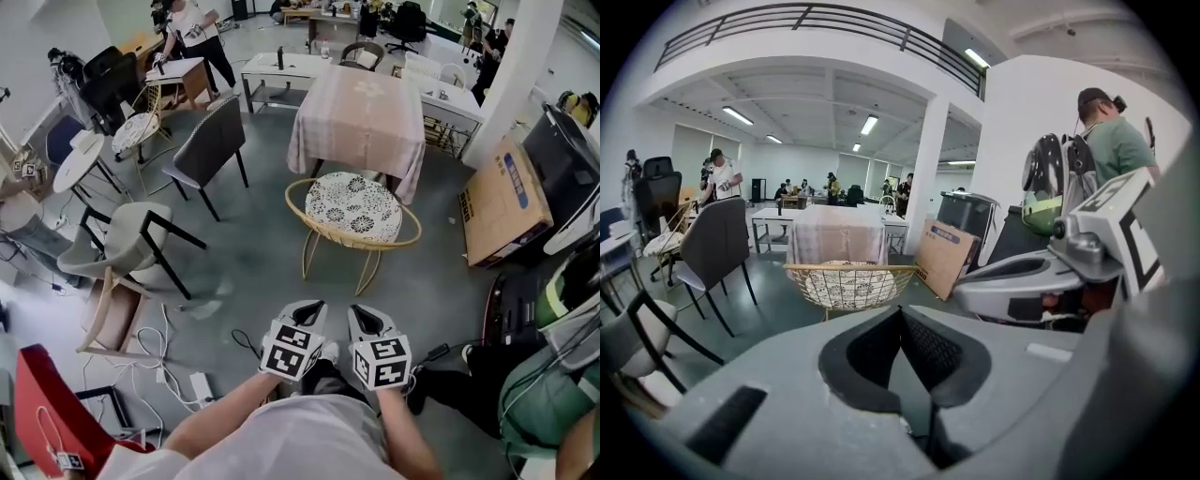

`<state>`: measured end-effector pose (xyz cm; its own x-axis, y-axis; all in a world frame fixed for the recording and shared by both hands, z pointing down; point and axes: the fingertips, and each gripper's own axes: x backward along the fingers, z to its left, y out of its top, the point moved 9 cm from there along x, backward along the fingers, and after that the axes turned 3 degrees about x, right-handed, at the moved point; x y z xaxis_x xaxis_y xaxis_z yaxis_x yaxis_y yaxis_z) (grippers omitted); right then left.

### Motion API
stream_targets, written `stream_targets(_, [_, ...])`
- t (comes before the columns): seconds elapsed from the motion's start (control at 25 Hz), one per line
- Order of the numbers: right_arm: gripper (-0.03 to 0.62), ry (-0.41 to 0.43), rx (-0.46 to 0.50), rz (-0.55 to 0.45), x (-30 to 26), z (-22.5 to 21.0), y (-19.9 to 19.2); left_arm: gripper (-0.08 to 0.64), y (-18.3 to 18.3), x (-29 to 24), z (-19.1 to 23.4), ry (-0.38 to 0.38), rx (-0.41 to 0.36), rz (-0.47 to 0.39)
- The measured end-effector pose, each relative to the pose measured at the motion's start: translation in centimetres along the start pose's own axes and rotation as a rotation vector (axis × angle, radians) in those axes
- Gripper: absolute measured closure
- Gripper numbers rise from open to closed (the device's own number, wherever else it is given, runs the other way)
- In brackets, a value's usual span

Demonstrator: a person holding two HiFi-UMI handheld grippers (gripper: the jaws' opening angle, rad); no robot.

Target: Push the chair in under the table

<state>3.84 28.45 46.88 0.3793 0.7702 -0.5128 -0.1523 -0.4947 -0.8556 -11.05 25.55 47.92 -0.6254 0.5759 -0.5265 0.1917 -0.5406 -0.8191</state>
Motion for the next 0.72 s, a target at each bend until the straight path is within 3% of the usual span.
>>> stream_targets(0.4, [0.586,0.034,0.105,0.079,-6.4,-6.0,2.8,0.554,3.9,-6.4,4.5,0.016,-0.065,0.034])
stream_targets(0.72, [0.586,0.051,0.24,0.142,-10.0,-10.4,3.8,0.552,6.2,-10.8,6.3,0.022,-0.167,0.089])
